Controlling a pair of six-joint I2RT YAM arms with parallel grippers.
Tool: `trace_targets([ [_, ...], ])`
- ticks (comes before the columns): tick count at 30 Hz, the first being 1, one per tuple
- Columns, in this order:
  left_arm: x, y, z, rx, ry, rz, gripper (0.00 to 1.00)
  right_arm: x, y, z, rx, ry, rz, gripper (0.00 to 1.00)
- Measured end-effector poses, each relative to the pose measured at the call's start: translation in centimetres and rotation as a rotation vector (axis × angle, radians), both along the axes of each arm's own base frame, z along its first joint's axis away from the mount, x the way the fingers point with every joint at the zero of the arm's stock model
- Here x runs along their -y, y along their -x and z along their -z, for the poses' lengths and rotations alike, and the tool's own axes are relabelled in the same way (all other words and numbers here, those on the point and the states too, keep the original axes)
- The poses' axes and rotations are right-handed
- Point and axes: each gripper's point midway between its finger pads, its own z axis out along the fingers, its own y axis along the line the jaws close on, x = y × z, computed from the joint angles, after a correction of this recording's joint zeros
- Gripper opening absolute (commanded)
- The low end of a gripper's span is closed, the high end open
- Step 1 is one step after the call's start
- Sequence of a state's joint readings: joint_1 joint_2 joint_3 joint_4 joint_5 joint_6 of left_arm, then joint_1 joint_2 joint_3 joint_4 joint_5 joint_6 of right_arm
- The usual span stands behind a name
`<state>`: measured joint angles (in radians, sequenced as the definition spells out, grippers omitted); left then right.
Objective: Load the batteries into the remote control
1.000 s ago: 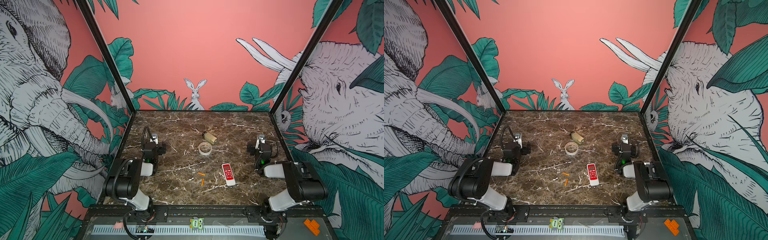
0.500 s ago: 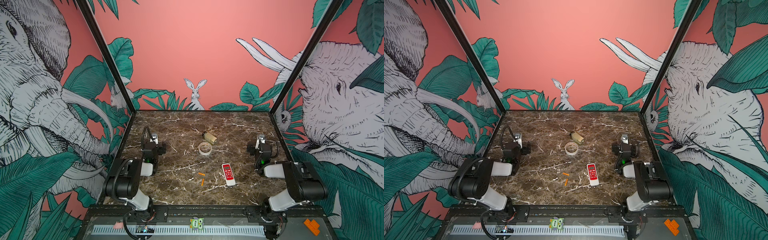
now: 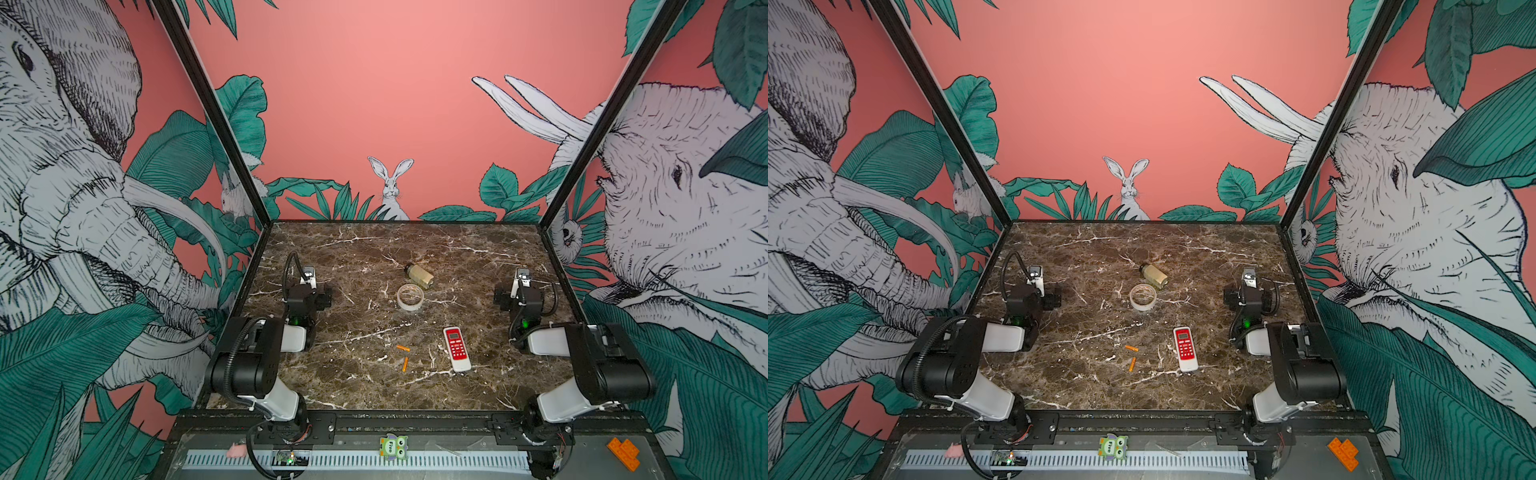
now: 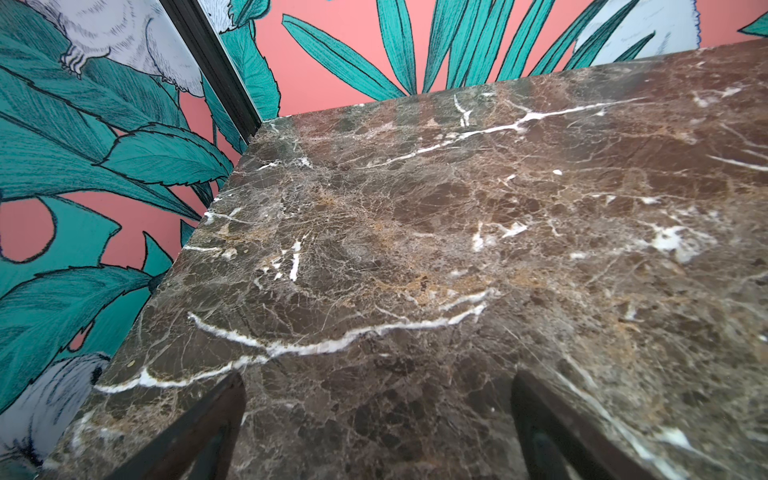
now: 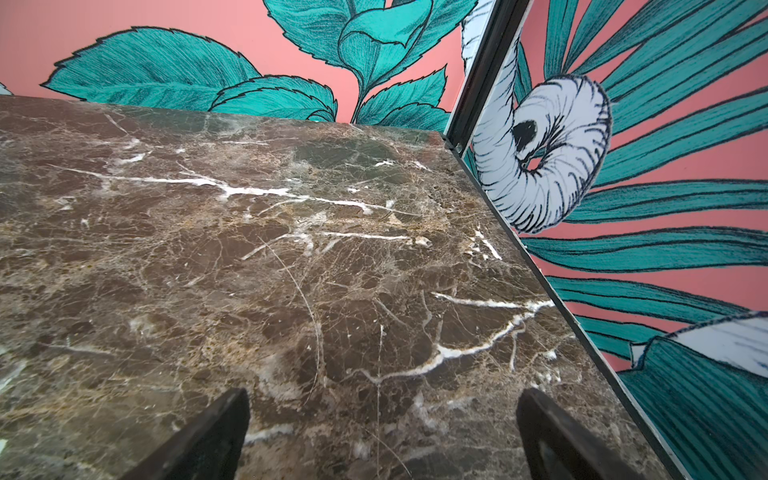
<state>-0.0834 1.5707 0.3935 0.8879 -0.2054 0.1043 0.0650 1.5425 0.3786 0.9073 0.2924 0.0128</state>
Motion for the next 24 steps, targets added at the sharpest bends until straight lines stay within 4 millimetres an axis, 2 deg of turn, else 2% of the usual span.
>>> trace_targets([
  [19, 0.0, 0.0, 0.0, 0.0, 0.0, 0.0, 1.0, 0.0, 0.0, 0.0, 0.001, 0.001, 0.002, 0.99],
  [24, 0.0, 0.0, 0.0, 0.0, 0.0, 0.002, 1.0, -0.5, 1.1, -0.5, -0.006, 0.017, -0.013, 0.99],
])
